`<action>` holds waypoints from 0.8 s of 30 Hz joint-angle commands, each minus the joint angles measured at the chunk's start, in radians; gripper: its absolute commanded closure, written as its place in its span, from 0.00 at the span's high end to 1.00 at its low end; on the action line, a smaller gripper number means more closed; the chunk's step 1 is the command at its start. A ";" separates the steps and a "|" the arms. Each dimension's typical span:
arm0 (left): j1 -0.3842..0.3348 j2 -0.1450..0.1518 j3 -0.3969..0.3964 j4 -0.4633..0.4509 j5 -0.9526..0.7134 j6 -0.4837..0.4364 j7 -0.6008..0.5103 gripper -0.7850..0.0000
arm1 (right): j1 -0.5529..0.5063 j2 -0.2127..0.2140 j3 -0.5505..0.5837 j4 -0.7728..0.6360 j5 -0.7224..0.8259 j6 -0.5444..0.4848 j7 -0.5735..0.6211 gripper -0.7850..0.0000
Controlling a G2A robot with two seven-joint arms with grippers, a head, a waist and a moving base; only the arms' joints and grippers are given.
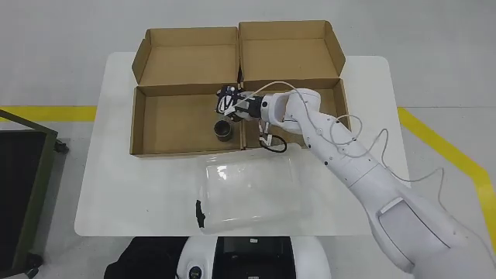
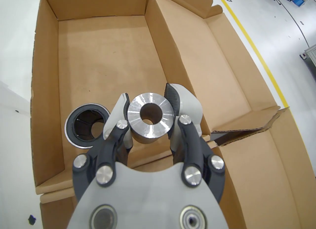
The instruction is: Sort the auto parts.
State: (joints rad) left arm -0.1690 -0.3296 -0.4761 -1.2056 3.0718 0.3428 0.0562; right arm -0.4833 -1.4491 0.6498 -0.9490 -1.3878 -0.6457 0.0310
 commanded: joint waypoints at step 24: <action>0.000 0.000 0.000 0.000 0.000 0.000 0.000 1.00 | -0.006 -0.009 0.042 -0.036 -0.055 0.008 -0.013 0.47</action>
State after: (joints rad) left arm -0.1690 -0.3296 -0.4761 -1.2056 3.0718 0.3428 0.0562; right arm -0.4875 -1.4604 0.6858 -0.9769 -1.4424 -0.6382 0.0191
